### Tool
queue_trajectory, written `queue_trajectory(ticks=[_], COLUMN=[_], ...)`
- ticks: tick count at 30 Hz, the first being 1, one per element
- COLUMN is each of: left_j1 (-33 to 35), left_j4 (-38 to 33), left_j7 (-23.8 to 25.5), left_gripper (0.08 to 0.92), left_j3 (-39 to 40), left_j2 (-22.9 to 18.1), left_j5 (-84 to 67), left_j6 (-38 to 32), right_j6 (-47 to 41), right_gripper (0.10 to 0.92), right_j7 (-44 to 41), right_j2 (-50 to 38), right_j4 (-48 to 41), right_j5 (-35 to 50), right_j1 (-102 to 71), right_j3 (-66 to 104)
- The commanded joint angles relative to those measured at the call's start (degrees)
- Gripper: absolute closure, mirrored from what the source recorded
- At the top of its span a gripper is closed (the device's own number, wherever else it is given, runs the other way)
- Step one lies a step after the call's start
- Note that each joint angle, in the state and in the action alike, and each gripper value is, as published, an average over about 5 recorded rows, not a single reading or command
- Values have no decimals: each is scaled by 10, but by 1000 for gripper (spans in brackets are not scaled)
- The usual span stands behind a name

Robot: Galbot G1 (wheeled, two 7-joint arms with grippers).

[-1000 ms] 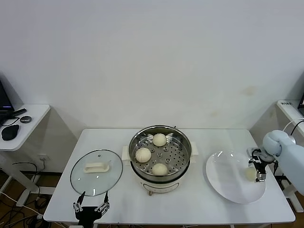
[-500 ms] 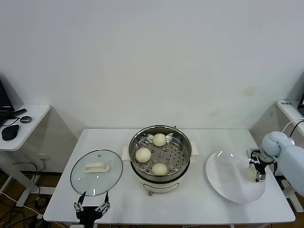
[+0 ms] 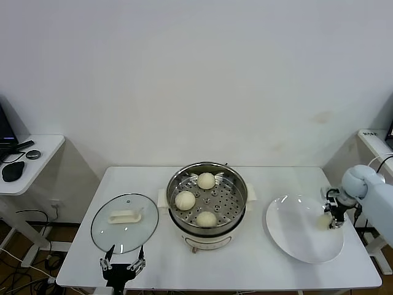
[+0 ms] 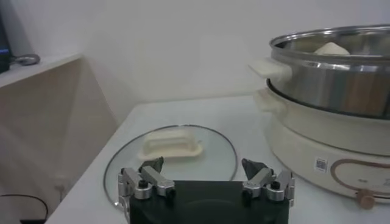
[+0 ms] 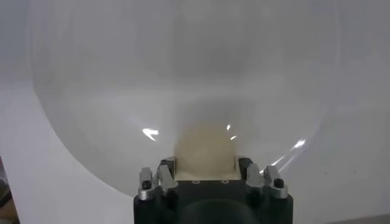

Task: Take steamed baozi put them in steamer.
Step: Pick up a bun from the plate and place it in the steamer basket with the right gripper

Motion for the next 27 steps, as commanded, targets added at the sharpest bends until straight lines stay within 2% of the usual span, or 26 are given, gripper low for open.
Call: queue_trajectory(ticks=[1,7,13,19,27], left_j1=[-21,-28,-27,-31,-36], left_j4=[10,-1,-11,-12,-8], left_j7=[-18,-25,-29,-29,-28], left_gripper=[177,177,177,177,177], left_j3=[6,12,33,36,28], left_j2=[-1,11,23,22,21], left_j5=[69,77,69,61,52], left_j6=[-5,-10,-10,-9,-9], right_j6=[-105,-211,-283,-318,-321], right_gripper=[481,477,474,476,475], right_j7=[-22,-12,15,66,85], right_j2=[-42,11,90,152,212], right_j4=[108,176,216,243,219], right_j5=[224,373,455,505,481], right_j1=[232,435,499,491,467], right_j3=[-202,-373,-425,-423,-442])
